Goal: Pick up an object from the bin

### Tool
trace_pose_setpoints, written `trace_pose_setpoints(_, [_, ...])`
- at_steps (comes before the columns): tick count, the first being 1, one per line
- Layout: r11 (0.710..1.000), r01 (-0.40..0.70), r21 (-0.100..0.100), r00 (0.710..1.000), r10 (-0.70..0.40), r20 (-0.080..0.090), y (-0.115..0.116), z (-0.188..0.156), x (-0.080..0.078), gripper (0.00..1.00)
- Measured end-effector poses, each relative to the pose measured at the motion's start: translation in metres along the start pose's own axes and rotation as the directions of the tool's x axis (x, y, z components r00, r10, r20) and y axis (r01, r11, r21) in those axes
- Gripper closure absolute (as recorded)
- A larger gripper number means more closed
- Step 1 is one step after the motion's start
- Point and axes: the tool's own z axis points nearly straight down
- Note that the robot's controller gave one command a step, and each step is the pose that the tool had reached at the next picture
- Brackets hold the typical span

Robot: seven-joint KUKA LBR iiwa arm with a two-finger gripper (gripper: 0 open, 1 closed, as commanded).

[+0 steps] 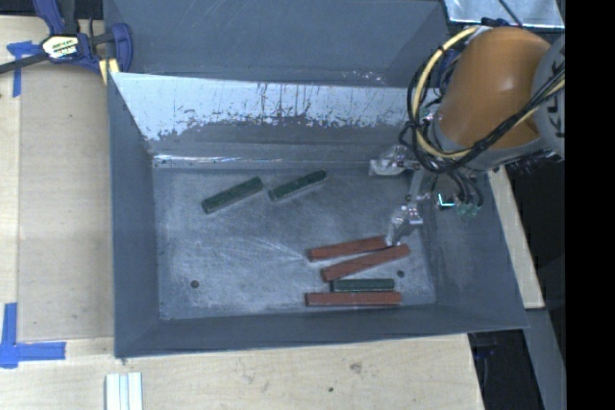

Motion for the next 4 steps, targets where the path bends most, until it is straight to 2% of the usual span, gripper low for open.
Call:
trace_pose_setpoints(1, [1.000, 0.002, 0.001, 1.000, -0.002, 0.008, 0.000, -0.005, -0.002, 0.00])
trace_pose_setpoints(2, [0.991, 0.134, 0.002, 0.991, -0.134, 0.010, 0.007, 0.052, 0.008, 0.00])
trace_pose_setpoints(3, [0.980, 0.198, 0.001, 0.980, -0.198, 0.009, 0.007, 0.062, 0.012, 0.00])
trace_pose_setpoints(4, [0.963, 0.270, 0.003, 0.963, -0.270, 0.012, 0.028, 0.037, 0.002, 0.00])
